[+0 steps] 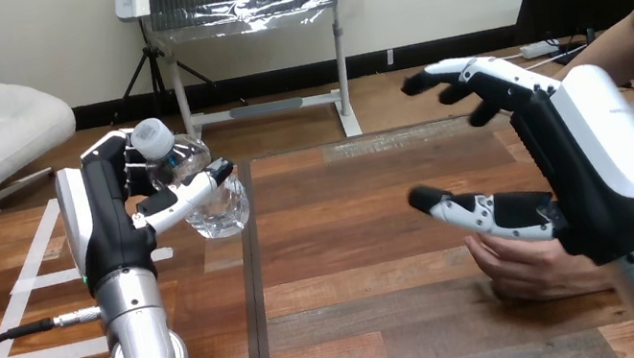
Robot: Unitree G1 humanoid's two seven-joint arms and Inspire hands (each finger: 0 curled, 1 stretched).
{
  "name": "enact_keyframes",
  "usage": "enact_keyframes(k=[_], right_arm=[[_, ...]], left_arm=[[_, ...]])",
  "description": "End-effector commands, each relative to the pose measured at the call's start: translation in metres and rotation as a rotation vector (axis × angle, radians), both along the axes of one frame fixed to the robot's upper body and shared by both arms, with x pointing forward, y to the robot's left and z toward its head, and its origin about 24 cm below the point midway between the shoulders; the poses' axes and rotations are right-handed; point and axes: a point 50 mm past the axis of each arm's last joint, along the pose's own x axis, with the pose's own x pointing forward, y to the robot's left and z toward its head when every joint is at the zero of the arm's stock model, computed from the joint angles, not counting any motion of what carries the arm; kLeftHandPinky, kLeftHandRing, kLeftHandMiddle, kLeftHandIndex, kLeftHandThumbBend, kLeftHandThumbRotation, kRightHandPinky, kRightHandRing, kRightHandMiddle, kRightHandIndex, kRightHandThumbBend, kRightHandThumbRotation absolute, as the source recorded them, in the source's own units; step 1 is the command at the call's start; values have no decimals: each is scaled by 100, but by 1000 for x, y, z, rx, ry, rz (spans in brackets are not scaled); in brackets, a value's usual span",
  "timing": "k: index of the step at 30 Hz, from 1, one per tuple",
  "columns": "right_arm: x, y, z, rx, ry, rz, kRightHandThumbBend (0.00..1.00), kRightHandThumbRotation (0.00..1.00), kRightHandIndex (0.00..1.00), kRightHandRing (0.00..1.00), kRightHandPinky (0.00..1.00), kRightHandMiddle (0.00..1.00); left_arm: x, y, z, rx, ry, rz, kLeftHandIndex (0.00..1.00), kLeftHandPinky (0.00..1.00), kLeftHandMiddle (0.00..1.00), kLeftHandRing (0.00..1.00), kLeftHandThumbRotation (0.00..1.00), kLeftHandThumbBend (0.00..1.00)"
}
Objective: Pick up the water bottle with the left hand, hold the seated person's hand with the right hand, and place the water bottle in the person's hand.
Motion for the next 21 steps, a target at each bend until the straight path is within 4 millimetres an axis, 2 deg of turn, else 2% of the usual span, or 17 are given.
enact_keyframes(k=[1, 21], right_arm=[[-3, -6, 21, -105, -43, -56, 74, 8, 71, 70, 57, 76], [-4, -23, 35, -289, 138, -199, 81, 7, 73, 73, 63, 76]], left_arm=[[9, -8, 28, 19, -106, -27, 47, 47, 48, 48, 0, 76], [10, -12, 27, 24, -102, -31, 47, 45, 48, 47, 0, 76]])
